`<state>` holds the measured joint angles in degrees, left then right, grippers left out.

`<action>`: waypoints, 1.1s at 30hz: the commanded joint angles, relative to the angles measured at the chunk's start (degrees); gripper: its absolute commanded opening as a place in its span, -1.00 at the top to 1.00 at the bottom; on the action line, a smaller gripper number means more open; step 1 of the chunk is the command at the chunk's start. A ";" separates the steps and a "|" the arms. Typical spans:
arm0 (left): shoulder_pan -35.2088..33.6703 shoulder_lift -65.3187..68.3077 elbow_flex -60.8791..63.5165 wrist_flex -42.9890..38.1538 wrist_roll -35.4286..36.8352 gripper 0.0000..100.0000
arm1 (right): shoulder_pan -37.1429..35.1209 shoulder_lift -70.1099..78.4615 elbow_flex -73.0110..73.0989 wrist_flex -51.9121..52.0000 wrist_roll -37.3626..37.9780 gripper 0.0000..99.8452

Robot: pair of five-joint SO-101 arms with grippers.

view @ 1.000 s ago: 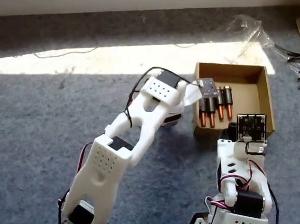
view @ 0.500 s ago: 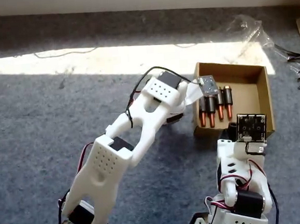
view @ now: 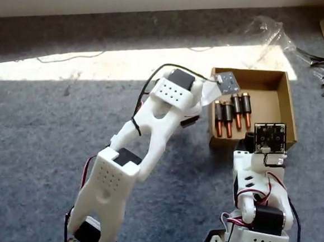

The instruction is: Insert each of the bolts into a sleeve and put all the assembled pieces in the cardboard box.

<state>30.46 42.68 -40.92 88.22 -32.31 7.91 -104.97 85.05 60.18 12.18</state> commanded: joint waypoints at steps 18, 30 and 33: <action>-11.91 -35.38 -2.59 11.78 4.48 0.99 | -16.66 -0.40 0.13 -2.07 -0.18 0.99; -12.70 -65.01 31.60 5.10 5.89 0.99 | -32.13 -0.40 0.40 -11.82 -0.35 0.99; -12.79 -74.95 43.65 -2.02 5.89 0.99 | -33.36 -0.40 0.48 -13.49 -0.44 0.99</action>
<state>18.33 -18.07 -9.89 94.46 -27.03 -23.82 -104.88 85.93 49.71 12.18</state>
